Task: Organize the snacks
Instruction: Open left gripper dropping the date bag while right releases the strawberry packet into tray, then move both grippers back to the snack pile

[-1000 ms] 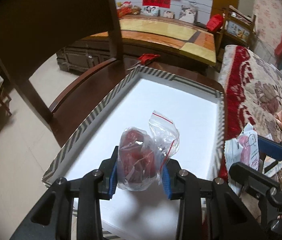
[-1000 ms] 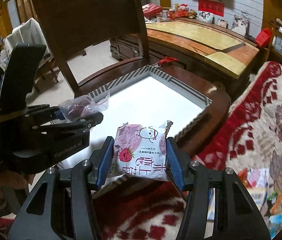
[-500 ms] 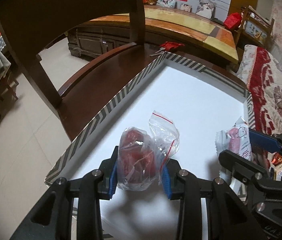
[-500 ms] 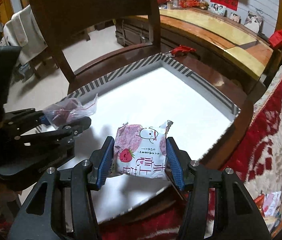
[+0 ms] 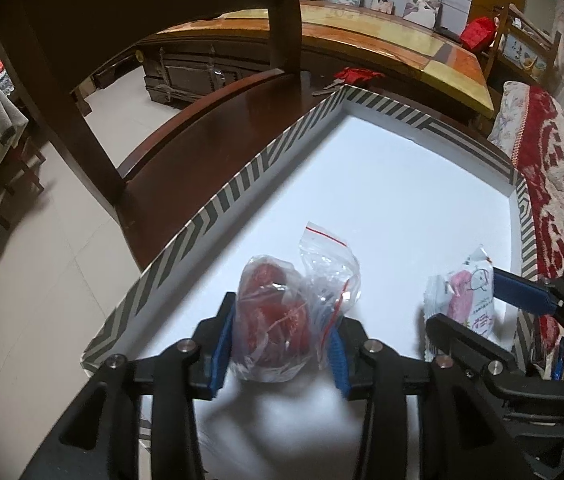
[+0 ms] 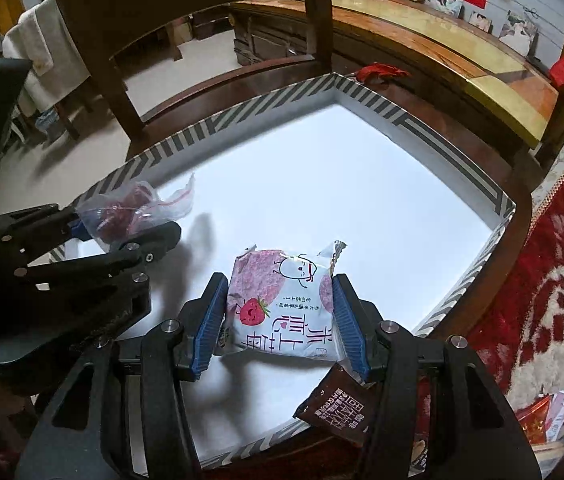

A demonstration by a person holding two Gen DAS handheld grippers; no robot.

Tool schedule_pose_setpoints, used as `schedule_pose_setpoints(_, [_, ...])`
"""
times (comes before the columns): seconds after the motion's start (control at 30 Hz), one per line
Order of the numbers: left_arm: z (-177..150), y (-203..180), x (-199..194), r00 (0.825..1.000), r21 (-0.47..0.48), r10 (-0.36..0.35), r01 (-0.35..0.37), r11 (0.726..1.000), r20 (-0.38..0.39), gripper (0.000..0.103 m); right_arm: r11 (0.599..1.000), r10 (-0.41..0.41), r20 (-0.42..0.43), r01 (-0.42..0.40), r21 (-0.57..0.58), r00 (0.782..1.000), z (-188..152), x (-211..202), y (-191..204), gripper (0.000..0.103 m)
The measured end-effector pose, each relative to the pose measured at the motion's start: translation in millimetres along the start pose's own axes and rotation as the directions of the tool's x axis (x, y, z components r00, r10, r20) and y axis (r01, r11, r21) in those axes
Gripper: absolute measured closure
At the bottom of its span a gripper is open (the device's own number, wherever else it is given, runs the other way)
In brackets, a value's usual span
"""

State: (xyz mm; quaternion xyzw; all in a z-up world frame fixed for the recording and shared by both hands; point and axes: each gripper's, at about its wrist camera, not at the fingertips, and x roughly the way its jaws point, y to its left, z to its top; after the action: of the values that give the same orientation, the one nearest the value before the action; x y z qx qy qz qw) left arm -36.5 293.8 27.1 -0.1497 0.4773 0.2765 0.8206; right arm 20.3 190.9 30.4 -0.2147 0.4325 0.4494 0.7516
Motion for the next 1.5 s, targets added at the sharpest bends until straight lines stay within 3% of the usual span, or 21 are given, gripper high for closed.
schedule_pose_setpoints(0.2, [1,6,-7,0.999,-0.024,-0.015,0.015,1.0,0.029,0.028,1.0,-0.02,0.014,0.02,0.015,1.0,-2,-8,-3,0.048])
schedule_pose_setpoints(0.5, [2,10,-30,0.996,-0.032,-0.014,0.017,0.999,0.087,0.018,0.998,-0.06,0.073,0.062,-0.03,0.996,-4,-38,10,0.048])
schedule_pose_setpoints(0.77, [2,7,-47,0.993,-0.036,-0.031,0.036,0.999,0.116,0.016,0.993,-0.105,0.103,0.109,-0.042,0.989,-13,-66,17,0.048])
schedule_pose_setpoints(1.07, [-3,-23,-71,0.986,0.02,-0.077,0.075,0.997,0.146,0.011,0.99,-0.138,0.13,0.139,-0.001,0.982,-32,-95,7,0.048])
schedule_pose_setpoints(1.3, [-14,-62,-85,0.978,0.103,-0.151,0.137,0.985,0.142,0.008,0.983,-0.17,0.142,0.158,0.094,0.975,-66,-120,-20,0.048])
schedule_pose_setpoints(1.5, [-28,-103,-96,0.968,0.199,-0.224,0.198,0.96,0.115,0.007,0.967,-0.203,0.132,0.177,0.182,0.97,-109,-141,-52,0.048])
